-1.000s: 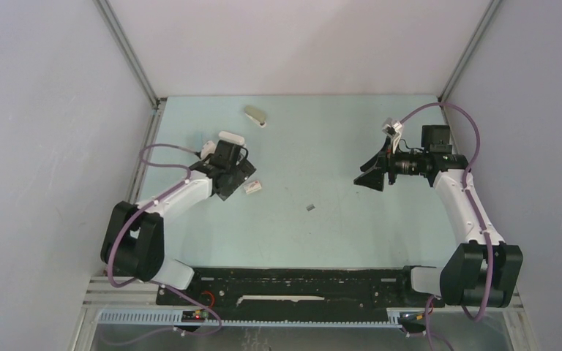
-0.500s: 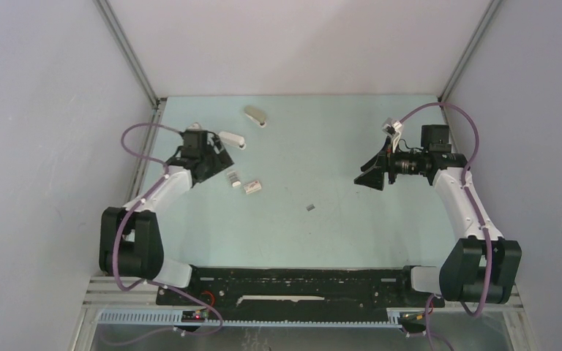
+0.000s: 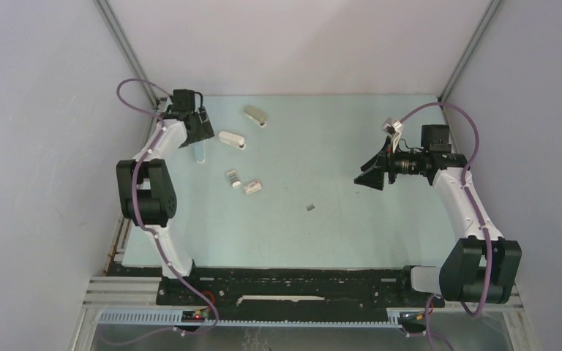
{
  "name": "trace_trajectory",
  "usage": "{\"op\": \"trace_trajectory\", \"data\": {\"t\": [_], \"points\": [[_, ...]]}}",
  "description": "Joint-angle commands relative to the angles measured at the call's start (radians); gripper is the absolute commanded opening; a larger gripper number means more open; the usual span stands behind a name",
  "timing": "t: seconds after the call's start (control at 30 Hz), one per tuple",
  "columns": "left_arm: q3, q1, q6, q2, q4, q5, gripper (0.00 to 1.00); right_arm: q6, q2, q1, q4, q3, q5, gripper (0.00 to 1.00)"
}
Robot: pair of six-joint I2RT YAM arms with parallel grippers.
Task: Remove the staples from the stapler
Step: Pick up the stapler from the center of the board.
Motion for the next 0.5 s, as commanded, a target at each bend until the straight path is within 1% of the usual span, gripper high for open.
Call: {"op": "trace_trajectory", "data": {"t": [0.0,0.3,0.47], "points": [[0.137,0.032,0.118,0.084,-0.130,-0.078,0.79,0.012,-0.003,-0.007,0.013,-0.001,-0.015,0.78],[0.304,0.056,0.165,0.235,-0.218,0.045,0.70,0.015,0.003,-0.010,0.016,-0.002,-0.015,0.78],[0.373,0.057,0.176,0.304,-0.259,0.064,0.69,0.019,0.002,-0.014,0.015,-0.002,-0.017,0.78]]}}
